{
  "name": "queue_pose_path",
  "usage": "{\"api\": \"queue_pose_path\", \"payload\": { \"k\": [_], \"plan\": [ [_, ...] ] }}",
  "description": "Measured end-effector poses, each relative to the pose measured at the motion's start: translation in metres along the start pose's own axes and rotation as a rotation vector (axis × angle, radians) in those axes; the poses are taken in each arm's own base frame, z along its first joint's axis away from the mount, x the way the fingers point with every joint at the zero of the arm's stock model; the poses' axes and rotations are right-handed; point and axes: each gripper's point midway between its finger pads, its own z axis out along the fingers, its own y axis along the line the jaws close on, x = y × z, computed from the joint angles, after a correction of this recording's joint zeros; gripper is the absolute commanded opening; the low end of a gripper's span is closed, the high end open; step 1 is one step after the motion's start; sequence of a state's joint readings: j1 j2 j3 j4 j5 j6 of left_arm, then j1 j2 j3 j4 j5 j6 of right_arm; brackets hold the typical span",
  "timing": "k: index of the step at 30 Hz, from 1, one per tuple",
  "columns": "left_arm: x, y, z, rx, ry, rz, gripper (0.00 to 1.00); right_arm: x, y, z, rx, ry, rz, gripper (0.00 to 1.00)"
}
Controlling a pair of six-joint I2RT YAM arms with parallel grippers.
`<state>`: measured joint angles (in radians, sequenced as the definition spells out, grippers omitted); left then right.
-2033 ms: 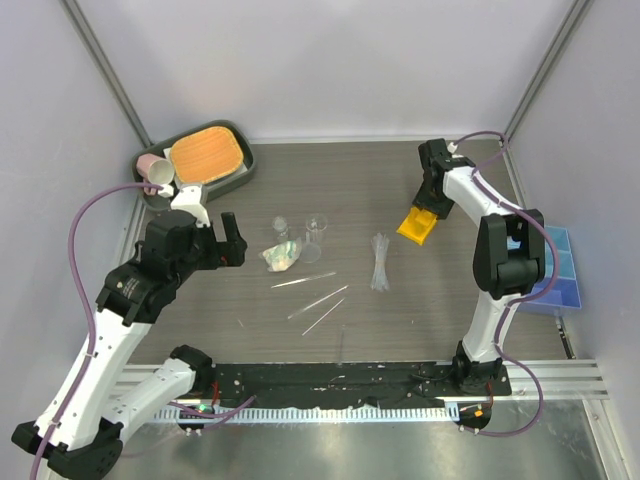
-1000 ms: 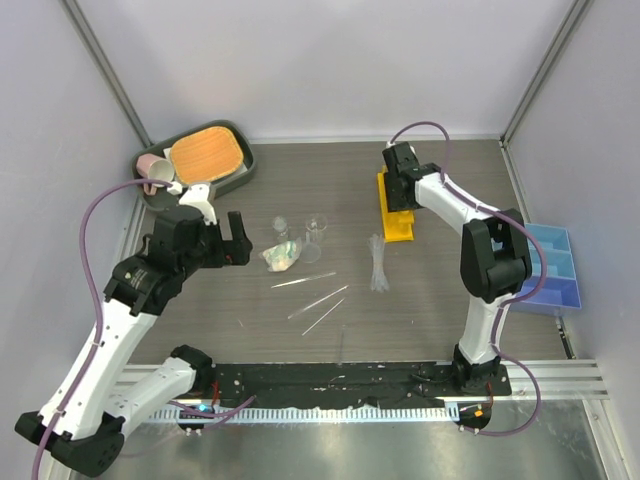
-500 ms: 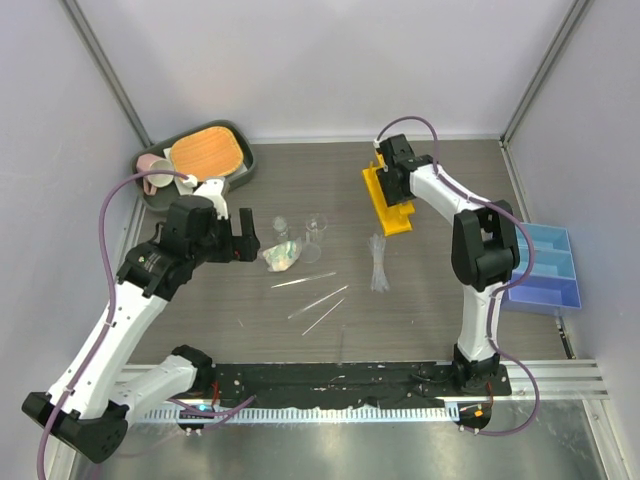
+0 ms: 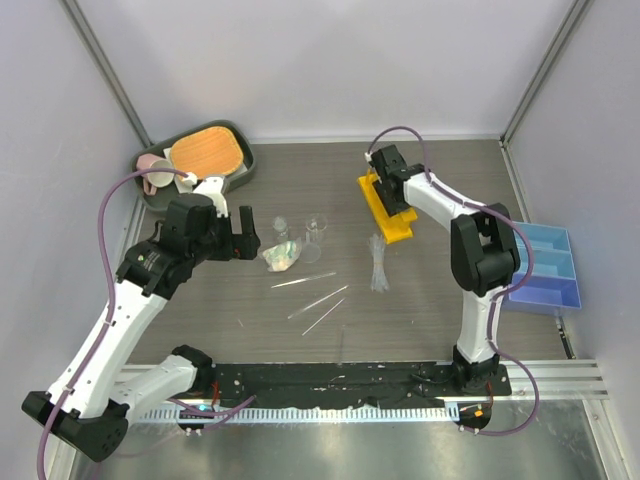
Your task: Organize the chemistry lab equipment
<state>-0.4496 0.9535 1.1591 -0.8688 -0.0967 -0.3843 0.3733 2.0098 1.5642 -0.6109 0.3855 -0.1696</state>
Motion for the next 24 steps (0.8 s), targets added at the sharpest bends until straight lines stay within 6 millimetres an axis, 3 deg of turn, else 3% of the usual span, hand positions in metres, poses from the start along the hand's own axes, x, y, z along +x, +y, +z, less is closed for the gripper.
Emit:
{"api": "queue_pose_path", "payload": {
  "k": [8,18,21,23,24],
  "plan": [
    [0.0,0.0,-0.003,0.002,-0.007,-0.006,1.0,0.037,0.019,-0.029,-0.003,0.064,-0.063,0.33],
    [-0.002,-0.001,-0.013,0.016,-0.042,-0.034,1.0,0.058,0.05,-0.052,0.032,0.111,-0.129,0.34],
    [-0.001,0.0,-0.015,0.017,-0.047,-0.038,1.0,0.061,0.052,-0.055,0.046,0.105,-0.131,0.37],
    [-0.001,0.0,-0.016,0.018,-0.048,-0.04,1.0,0.061,0.051,-0.055,0.048,0.102,-0.123,0.43],
    [-0.001,0.0,-0.016,0.018,-0.049,-0.04,1.0,0.061,0.05,-0.054,0.049,0.103,-0.119,0.51]
  ]
}}
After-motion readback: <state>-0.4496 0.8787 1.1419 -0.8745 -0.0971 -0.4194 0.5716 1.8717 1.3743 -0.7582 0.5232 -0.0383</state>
